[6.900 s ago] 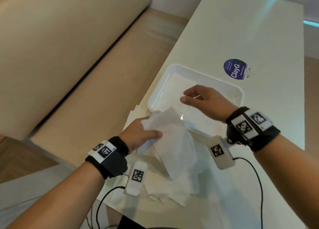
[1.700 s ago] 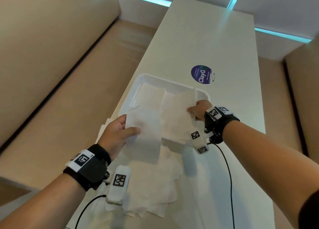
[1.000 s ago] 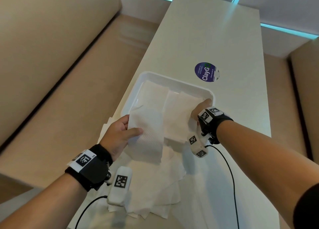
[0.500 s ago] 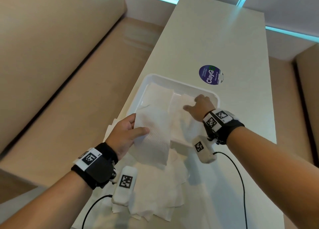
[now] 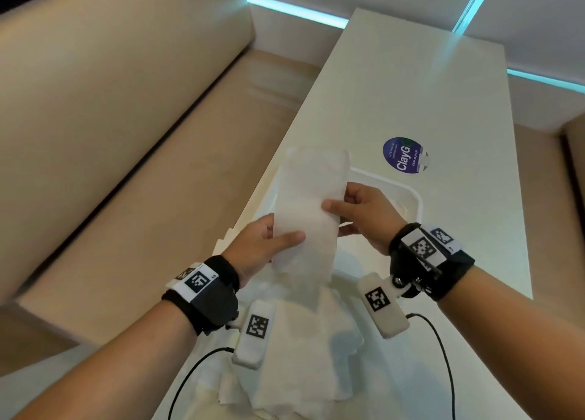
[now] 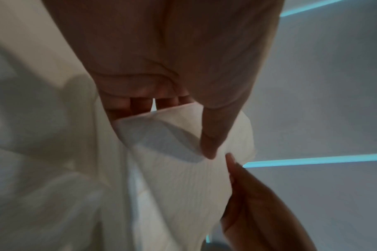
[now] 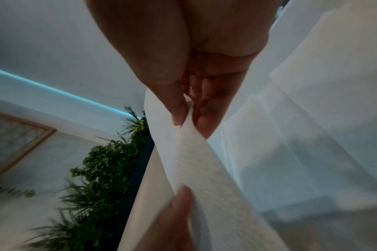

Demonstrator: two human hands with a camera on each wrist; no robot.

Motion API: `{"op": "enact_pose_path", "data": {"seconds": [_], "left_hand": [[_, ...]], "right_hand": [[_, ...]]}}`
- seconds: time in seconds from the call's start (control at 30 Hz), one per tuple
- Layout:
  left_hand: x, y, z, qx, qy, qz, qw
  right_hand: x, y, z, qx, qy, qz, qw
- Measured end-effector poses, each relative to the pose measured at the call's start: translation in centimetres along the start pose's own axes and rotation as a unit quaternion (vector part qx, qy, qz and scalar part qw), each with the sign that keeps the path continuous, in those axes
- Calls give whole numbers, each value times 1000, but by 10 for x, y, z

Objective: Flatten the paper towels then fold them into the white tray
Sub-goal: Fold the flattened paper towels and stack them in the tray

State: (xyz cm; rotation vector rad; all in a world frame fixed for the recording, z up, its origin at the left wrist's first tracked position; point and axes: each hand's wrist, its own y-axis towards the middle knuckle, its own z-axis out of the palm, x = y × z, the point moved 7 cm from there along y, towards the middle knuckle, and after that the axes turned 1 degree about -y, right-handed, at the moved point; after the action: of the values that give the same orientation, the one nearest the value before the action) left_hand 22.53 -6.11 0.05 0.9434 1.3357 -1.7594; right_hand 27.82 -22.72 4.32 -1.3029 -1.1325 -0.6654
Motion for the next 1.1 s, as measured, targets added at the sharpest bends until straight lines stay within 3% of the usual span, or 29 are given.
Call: {"op": "enact_pose_path", "data": {"seconds": [0.23, 0.3, 0.4, 0.5, 0.7, 0.87, 1.1], "left_hand": [[20, -9, -24, -80, 158, -54, 983], [25, -19, -30, -80, 288, -51, 953], [46, -38, -31, -50, 464, -57, 883], [73, -48, -31, -22, 521, -73, 850], [86, -51, -28, -53, 515, -59, 854], [83, -52, -26, -56, 544, -56, 835], [87, -57, -27, -62, 438, -61, 895]], "right_hand": [[-23, 55, -12, -48, -44, 83, 994], [-31, 67, -12, -43, -52, 112, 991], [-41, 78, -8, -35, -101, 151, 983], [-46, 86, -7, -26, -165, 180, 969], [-58, 95, -12, -14, -254, 199, 946], [-61, 93, -8, -9, -312, 202, 928], [-64, 105, 0, 15, -279, 207, 938]]}}
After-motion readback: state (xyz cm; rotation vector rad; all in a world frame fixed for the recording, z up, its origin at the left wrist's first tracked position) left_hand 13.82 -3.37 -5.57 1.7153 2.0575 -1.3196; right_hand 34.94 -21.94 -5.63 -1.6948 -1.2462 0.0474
